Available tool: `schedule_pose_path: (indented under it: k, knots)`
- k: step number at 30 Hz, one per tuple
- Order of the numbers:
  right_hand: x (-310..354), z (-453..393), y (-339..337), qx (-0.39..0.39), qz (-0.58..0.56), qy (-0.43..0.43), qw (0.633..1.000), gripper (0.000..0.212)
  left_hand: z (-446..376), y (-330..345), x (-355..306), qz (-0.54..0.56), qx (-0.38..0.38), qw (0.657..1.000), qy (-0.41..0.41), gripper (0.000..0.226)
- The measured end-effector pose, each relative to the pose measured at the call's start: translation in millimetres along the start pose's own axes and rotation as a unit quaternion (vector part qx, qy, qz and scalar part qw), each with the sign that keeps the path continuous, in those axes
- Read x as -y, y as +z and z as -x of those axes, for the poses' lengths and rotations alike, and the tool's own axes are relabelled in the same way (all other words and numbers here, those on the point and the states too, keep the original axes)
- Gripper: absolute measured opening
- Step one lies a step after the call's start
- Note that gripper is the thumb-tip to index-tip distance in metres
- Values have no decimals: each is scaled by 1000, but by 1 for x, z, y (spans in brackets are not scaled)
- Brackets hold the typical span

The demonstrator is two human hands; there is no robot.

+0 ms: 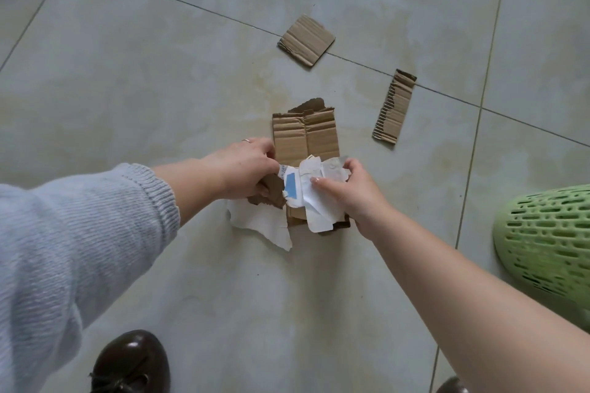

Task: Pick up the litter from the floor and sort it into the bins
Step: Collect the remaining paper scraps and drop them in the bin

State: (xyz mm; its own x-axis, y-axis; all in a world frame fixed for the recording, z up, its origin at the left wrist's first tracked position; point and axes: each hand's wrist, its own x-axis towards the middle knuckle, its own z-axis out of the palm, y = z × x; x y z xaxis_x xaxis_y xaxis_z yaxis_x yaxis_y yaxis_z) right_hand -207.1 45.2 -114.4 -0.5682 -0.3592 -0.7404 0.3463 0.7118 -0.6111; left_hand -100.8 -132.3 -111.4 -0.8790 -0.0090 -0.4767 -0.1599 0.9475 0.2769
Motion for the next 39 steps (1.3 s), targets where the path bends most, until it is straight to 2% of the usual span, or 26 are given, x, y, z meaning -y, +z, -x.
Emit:
schedule_pose_path:
  k: [8,12,16,26,32,34,37,39]
  knots:
    - [-1,18,-15,45,121,-88,988,77,5,-7,-5,95,17,992,-80,28]
    - [10,39,-42,-12,121,-144,982,77,19,-26,-20,152,-33,984,-87,26]
    - [23,77,-81,-60,95,-178,977,87,45,-60,-51,182,-104,974,-89,25]
    - [30,258,-199,-168,41,-263,949,108,117,-153,-191,256,-178,949,-38,14]
    - [-22,354,-258,-295,-14,-253,921,106,141,-185,-273,261,-273,925,-36,20]
    - [-42,378,-269,-341,-32,-245,907,108,144,-188,-302,283,-297,912,-17,29]
    - [-68,407,-285,-397,-67,-223,888,107,148,-189,-346,347,-296,890,0,58]
    - [-82,422,-295,-429,-82,-197,878,103,146,-187,-371,382,-295,876,-2,53]
